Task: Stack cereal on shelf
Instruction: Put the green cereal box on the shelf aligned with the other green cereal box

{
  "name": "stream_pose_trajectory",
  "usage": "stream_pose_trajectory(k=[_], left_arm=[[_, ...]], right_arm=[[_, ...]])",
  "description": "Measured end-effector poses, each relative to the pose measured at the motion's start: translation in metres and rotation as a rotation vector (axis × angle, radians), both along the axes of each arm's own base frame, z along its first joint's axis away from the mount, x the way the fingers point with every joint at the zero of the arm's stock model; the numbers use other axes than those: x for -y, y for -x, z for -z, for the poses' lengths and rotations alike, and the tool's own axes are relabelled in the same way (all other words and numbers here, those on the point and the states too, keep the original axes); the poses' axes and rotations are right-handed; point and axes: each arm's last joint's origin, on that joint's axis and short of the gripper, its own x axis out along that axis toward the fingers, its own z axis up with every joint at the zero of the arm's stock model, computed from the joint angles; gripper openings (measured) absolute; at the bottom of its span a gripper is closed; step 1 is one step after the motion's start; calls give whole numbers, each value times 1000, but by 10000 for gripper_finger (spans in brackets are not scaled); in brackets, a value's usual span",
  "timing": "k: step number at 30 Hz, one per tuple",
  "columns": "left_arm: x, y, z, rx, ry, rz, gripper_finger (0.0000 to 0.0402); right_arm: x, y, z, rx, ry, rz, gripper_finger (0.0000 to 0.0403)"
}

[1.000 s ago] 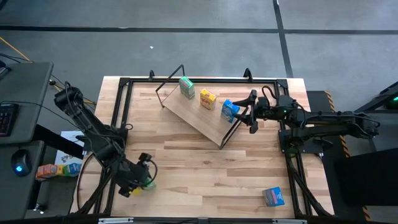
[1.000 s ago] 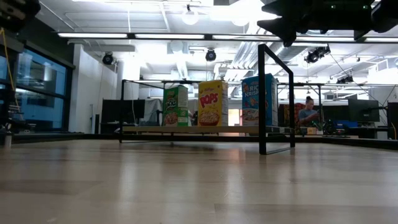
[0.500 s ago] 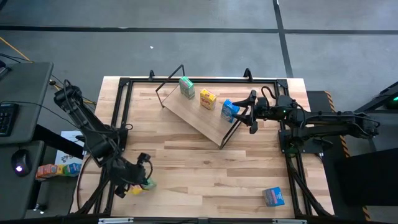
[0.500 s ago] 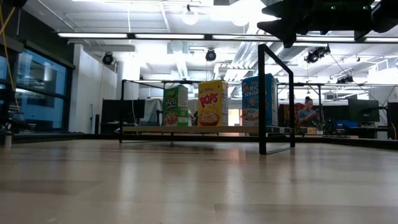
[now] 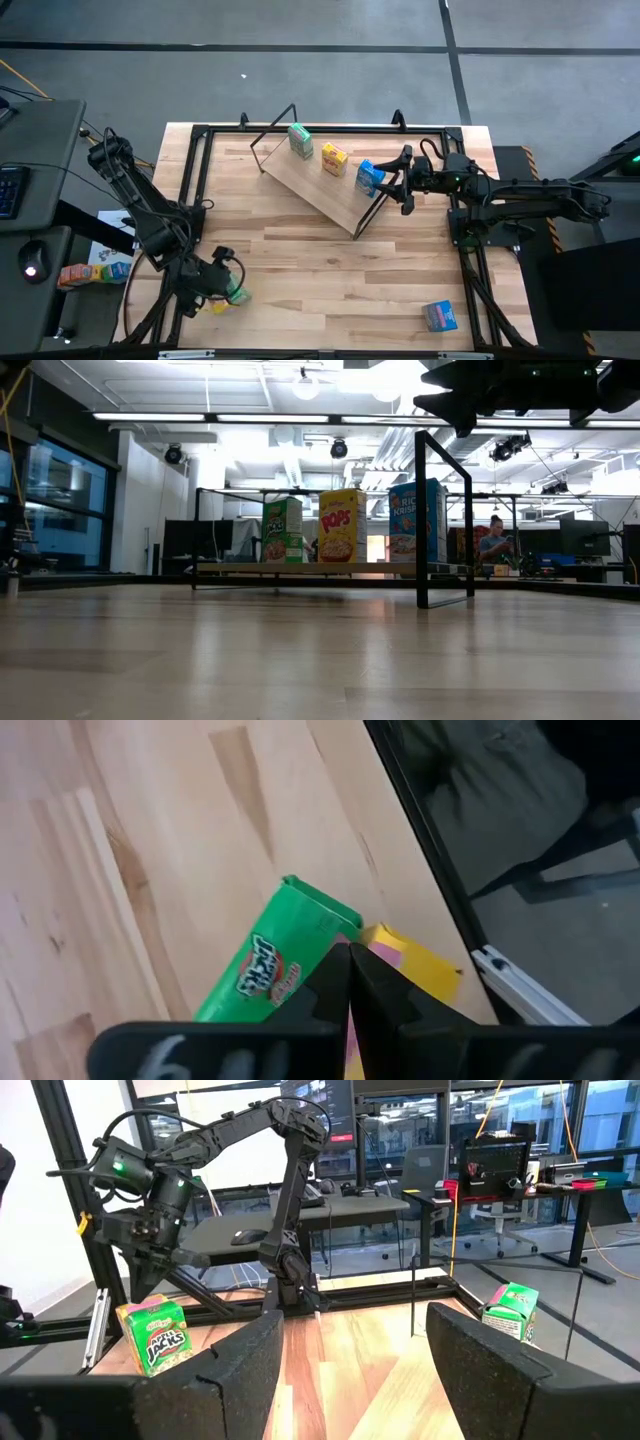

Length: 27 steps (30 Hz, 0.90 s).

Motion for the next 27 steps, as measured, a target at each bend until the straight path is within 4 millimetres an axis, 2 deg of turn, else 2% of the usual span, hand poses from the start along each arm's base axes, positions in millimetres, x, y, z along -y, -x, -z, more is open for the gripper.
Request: stream_pose_trajectory(k=[7,15,21,27], left_arm=[[-2,-3,0,24,-21,-11,0],[-9,-6,14,-32,-19,-28,0],[-12,-8,15,-24,-24,-30,0],[-22,-17,15,15,-57,-196,0]], right_arm=[[0,0,1,-5,-1,0,240],[0,0,2,-18,-4,0,240],[0,0,2,-18,-5,11,240],[2,0,2,-22,-8,53,240]])
